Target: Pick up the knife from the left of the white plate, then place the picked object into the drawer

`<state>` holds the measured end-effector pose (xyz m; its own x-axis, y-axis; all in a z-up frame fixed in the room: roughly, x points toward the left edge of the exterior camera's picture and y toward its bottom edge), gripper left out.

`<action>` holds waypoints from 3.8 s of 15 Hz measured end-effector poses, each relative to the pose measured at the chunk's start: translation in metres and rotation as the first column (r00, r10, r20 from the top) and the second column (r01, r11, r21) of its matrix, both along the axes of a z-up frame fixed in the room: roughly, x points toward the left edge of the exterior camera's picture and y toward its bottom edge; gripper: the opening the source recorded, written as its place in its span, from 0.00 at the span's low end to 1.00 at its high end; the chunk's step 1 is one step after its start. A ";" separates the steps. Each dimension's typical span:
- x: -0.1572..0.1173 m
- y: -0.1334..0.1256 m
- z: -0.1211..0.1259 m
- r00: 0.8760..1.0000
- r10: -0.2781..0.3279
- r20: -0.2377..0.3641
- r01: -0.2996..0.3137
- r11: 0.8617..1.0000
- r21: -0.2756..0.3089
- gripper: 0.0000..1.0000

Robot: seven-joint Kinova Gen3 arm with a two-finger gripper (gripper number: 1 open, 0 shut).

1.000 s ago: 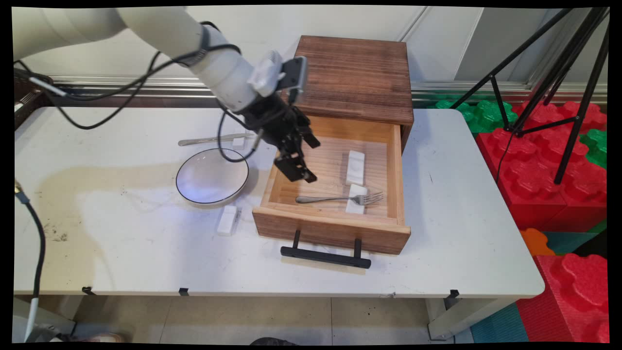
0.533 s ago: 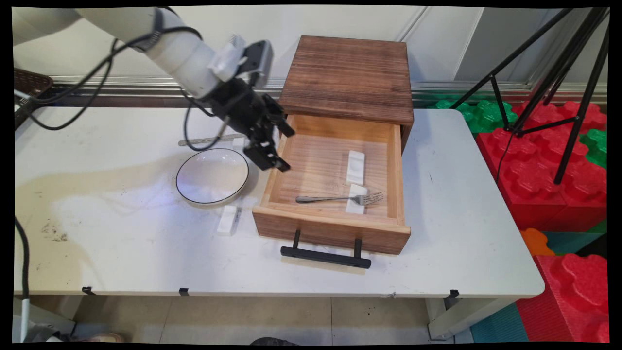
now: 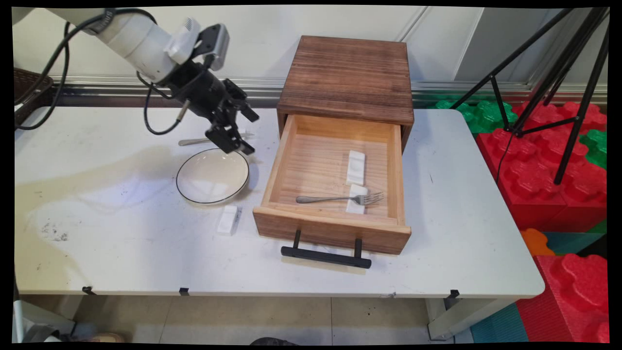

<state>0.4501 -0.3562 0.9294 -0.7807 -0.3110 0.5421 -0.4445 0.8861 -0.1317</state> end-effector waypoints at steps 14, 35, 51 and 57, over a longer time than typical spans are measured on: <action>0.079 -0.038 -0.022 0.989 0.125 0.084 -0.124 0.992 -0.015 1.00; 0.148 -0.088 -0.113 0.945 0.146 0.292 -0.164 0.986 0.039 1.00; 0.162 -0.103 -0.141 0.940 0.100 0.325 -0.129 0.989 0.070 0.00; 0.163 -0.103 -0.142 0.941 0.100 0.323 -0.132 0.988 0.079 0.00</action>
